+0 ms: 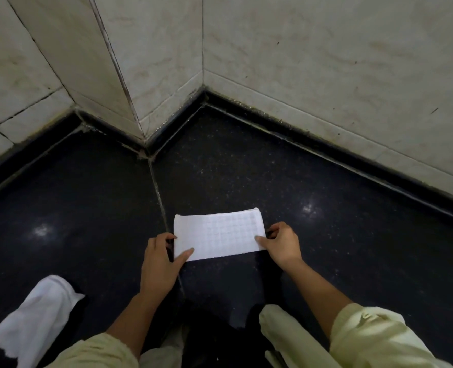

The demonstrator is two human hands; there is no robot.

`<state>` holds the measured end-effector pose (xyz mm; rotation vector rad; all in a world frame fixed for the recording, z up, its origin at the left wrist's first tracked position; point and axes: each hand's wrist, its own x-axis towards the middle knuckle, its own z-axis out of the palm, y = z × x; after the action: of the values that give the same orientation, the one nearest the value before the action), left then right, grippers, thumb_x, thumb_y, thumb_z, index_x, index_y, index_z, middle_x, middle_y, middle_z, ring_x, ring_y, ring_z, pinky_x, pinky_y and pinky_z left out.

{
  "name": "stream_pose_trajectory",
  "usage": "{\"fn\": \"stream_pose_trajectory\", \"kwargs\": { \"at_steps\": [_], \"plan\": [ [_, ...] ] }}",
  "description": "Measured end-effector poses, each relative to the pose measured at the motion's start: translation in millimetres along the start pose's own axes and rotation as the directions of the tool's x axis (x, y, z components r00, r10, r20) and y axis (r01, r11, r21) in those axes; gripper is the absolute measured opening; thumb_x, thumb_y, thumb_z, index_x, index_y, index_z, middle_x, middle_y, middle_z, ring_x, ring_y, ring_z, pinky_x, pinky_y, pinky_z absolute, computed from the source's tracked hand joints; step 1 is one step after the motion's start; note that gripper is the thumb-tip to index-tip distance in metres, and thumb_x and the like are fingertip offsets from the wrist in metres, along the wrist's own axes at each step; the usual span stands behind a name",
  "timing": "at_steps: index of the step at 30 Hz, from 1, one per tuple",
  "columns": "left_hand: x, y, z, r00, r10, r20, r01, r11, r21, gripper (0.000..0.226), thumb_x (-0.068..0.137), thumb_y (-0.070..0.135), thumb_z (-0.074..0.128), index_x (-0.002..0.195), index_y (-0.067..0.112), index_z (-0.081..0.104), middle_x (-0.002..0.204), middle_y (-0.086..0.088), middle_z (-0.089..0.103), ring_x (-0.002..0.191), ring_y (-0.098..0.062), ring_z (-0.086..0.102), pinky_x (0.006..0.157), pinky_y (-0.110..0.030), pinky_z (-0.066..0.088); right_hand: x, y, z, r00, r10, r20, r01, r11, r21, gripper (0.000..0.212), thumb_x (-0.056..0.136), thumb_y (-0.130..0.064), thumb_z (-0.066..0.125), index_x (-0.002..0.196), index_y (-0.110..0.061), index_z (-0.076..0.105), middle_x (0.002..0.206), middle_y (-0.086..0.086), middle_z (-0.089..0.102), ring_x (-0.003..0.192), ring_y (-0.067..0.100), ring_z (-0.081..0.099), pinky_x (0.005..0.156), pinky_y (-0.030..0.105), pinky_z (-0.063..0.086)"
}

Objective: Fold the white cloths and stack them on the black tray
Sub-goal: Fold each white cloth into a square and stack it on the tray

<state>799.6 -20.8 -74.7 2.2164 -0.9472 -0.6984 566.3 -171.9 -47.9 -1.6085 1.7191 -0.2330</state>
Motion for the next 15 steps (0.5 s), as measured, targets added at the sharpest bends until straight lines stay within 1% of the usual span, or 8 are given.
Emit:
{"fn": "stream_pose_trajectory", "kwargs": {
  "at_steps": [3,5,7,8,9,11,13,15],
  "plan": [
    [1.7,0.0,-2.0,1.0,-0.006,0.013,0.006,1.0,0.002,0.051,0.076,0.046,0.075,0.115,0.028,0.048,0.106,0.006,0.045,0.095,-0.012,0.05,0.075,-0.029,0.046,0.6,-8.2,1.0,0.997,0.067,0.03,-0.067,0.998,0.012,0.036,0.08,-0.021,0.075,0.108,-0.004,0.061,0.108,0.01,0.064,0.089,0.017,0.058,0.08,0.03,0.052],
    [3.3,0.3,-4.0,0.999,-0.002,0.043,0.002,1.0,0.0,0.05,0.076,0.046,0.075,0.114,0.029,0.047,0.106,0.006,0.044,0.094,-0.012,0.05,0.074,-0.027,0.045,-0.1,-16.8,2.3,0.995,0.095,0.03,-0.095,0.995,0.006,0.026,0.079,-0.012,0.071,0.099,0.003,0.063,0.101,0.017,0.067,0.079,0.016,0.056,0.078,0.038,0.053],
    [5.7,0.9,-6.8,0.996,0.003,0.091,-0.003,1.0,-0.008,0.047,0.078,0.043,0.074,0.114,0.03,0.047,0.105,0.005,0.043,0.093,-0.012,0.051,0.073,-0.025,0.044,0.2,-22.4,3.9,0.993,0.117,0.017,-0.117,0.993,0.019,0.025,0.078,-0.006,0.067,0.098,0.006,0.063,0.097,0.02,0.066,0.075,0.017,0.053,0.077,0.042,0.054],
    [7.0,0.8,-9.2,0.994,0.003,0.111,-0.002,1.0,-0.016,0.044,0.079,0.041,0.073,0.113,0.03,0.047,0.104,0.005,0.044,0.092,-0.012,0.052,0.072,-0.024,0.043,0.7,-24.5,5.3,0.992,0.127,0.023,-0.128,0.991,0.034,0.024,0.078,-0.006,0.067,0.099,0.004,0.063,0.094,0.019,0.065,0.076,0.016,0.054,0.072,0.04,0.054],
    [8.9,0.4,-11.1,0.992,0.003,0.129,0.0,1.0,-0.025,0.042,0.081,0.038,0.072,0.114,0.029,0.048,0.103,0.005,0.044,0.091,-0.013,0.053,0.071,-0.023,0.043,1.2,-25.8,6.0,0.99,0.139,0.032,-0.141,0.988,0.063,0.024,0.078,-0.008,0.068,0.1,0.0,0.061,0.093,0.014,0.063,0.078,0.016,0.055,0.065,0.034,0.052],
    [12.4,-1.1,-15.1,0.989,-0.006,0.147,0.013,0.999,-0.049,0.04,0.083,0.033,0.071,0.117,0.027,0.049,0.102,0.004,0.046,0.086,-0.011,0.054,0.067,-0.021,0.041,3.1,-26.4,8.2,0.981,0.187,0.049,-0.192,0.965,0.178,0.025,0.077,-0.012,0.071,0.096,-0.003,0.058,0.095,0.007,0.061,0.078,0.016,0.057,0.057,0.025,0.045],
    [14.3,-1.7,-16.8,0.988,-0.022,0.155,0.035,0.996,-0.081,0.044,0.084,0.028,0.071,0.121,0.025,0.048,0.101,0.001,0.049,0.082,-0.01,0.053,0.065,-0.021,0.041,5.8,-26.1,8.1,0.968,0.241,0.07,-0.251,0.916,0.315,0.02,0.076,-0.013,0.071,0.082,-0.002,0.056,0.087,0.008,0.062,0.074,0.019,0.058,0.06,0.027,0.047],
    [13.6,-2.3,-17.4,0.986,-0.021,0.165,0.039,0.994,-0.106,0.049,0.082,0.026,0.073,0.124,0.025,0.046,0.102,-0.001,0.049,0.081,-0.011,0.054,0.064,-0.02,0.041,5.0,-29.5,5.9,0.959,0.264,0.102,-0.283,0.874,0.395,0.017,0.077,-0.013,0.071,0.075,-0.003,0.058,0.085,0.008,0.064,0.078,0.023,0.061,0.069,0.034,0.052]
  ]
}}
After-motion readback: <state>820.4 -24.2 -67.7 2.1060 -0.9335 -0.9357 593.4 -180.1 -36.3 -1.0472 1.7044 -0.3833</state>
